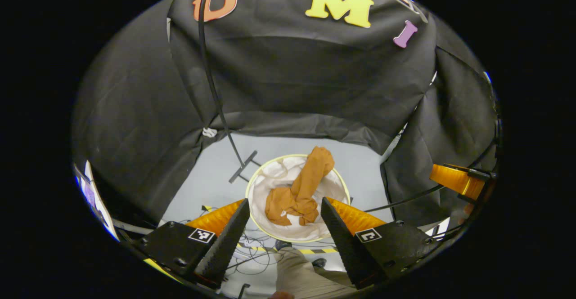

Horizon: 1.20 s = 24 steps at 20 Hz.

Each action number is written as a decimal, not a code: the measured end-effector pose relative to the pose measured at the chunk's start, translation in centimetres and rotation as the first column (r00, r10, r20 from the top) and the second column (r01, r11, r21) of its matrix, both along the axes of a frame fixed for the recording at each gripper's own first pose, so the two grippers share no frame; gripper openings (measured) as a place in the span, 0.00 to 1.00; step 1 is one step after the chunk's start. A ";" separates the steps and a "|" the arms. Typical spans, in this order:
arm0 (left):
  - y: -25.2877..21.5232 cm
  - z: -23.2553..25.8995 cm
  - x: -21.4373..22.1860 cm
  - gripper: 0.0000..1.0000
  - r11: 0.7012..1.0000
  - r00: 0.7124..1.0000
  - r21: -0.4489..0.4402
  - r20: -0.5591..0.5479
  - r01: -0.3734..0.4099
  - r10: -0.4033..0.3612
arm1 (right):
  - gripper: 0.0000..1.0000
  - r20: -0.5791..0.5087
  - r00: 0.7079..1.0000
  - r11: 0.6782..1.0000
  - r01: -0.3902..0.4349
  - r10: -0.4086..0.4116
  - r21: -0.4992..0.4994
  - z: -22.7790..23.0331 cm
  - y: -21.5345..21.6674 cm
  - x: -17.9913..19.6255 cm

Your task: Grasp the clothes on the hanger with both hands and then place them into the laundry hamper below.

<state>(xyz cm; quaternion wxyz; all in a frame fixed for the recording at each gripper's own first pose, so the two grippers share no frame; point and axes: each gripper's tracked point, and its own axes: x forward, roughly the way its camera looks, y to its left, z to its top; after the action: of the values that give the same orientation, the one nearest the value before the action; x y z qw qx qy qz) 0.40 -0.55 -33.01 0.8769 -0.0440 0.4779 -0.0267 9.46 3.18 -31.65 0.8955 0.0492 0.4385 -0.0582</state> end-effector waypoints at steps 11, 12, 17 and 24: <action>-0.6 18.7 1.9 0.97 0.999 0.867 0.020 0.498 -0.026 0.013 | 0.77 0.414 0.905 0.994 -0.070 0.097 -0.080 16.6 0.1 -1.0; -0.7 20.3 1.0 0.97 0.999 0.845 0.022 0.534 -0.034 0.017 | 0.77 0.450 0.886 0.993 -0.076 0.107 -0.085 18.2 0.0 -1.9; -0.9 26.2 -3.6 1.00 0.998 0.748 0.032 0.663 -0.063 0.026 | 0.76 0.591 0.792 0.988 -0.109 0.152 -0.108 25.1 -0.1 -6.4; -0.5 30.6 -9.5 0.95 0.993 0.660 0.040 0.750 -0.108 0.042 | 0.77 0.686 0.701 0.981 -0.147 0.193 -0.125 30.5 -0.2 -12.0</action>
<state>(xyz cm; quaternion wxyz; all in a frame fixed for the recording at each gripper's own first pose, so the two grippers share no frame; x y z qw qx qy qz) -9.06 -1.01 -2.42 0.9970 -0.0131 0.0748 0.0131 -2.50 2.99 -1.12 0.9969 -0.0004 0.0710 0.0339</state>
